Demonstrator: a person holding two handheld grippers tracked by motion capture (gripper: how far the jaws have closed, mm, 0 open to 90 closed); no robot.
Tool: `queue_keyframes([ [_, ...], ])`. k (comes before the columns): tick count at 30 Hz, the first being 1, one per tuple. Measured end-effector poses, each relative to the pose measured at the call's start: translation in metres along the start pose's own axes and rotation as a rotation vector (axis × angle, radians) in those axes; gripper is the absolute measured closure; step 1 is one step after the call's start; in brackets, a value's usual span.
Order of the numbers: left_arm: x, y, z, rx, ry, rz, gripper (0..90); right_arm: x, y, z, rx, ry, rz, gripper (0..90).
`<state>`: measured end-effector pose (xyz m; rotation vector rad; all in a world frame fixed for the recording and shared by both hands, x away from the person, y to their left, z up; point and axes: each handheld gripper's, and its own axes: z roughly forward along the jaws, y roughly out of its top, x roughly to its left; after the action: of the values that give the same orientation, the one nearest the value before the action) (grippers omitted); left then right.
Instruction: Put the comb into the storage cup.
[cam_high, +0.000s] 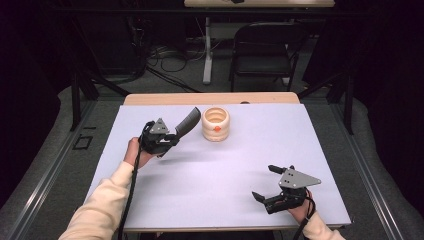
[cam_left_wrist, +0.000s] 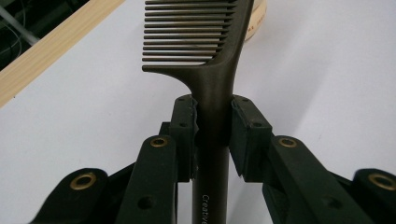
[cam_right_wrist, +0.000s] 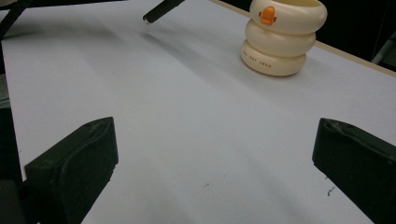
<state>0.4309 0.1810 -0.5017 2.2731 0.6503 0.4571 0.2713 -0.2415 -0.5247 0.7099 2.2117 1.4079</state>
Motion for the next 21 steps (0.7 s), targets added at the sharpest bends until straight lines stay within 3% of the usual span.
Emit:
queue_keyframes([
  [9, 0.001, 0.0011, 0.0046, 0.004, 0.016, -0.013, 72.6, -0.0003, -0.0001, 0.0003, 0.002, 0.002, -0.001, 0.0],
  [21, 0.0017, 0.0067, 0.0074, -0.03, 0.042, -0.033, 72.6, -0.0006, -0.0001, 0.0001, 0.0, -0.007, 0.007, 0.0],
])
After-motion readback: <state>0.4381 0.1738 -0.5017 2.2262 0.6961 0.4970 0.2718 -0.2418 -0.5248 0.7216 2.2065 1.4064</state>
